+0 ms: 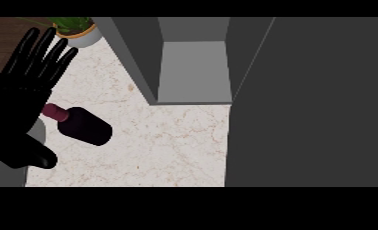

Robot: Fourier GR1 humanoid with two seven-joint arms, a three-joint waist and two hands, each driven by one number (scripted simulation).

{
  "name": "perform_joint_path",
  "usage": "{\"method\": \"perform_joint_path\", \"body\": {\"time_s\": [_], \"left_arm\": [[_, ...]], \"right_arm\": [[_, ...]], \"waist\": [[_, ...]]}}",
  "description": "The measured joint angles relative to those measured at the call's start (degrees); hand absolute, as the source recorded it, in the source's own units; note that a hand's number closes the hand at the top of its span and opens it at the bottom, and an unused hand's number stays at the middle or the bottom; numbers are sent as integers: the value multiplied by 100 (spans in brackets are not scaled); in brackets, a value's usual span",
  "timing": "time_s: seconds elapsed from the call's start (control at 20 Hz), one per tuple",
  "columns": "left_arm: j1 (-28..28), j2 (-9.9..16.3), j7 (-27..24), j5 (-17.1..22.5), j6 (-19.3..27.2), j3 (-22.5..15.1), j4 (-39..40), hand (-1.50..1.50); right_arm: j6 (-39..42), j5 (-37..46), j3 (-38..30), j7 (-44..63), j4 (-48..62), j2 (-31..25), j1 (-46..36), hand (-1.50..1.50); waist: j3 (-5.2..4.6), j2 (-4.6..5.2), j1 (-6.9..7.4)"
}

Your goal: Pick up the wine, place it into the cabinet and close the cabinet

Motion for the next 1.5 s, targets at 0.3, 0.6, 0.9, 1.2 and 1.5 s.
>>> {"method": "perform_joint_path", "body": {"time_s": [0.3,0.6,0.9,1.2,1.5], "left_arm": [[-192,32,291,288,-37,59,185,-150],[-65,-47,553,329,119,3,-203,-150],[127,-148,548,202,125,7,-402,-150],[318,-116,590,200,35,135,-499,-150],[469,-22,568,147,-94,347,-397,-150]], "right_arm": [[104,-233,-102,436,-398,-15,138,-150],[131,-365,-290,844,-575,-26,-53,-150],[196,-385,-379,952,-540,50,-182,-150],[145,-316,-333,1248,-583,126,-394,-150],[210,-352,-401,1273,-556,160,-420,-150]], "waist": [[6,-3,34],[7,-4,56],[7,-2,60],[6,-2,64],[6,-2,63]]}}
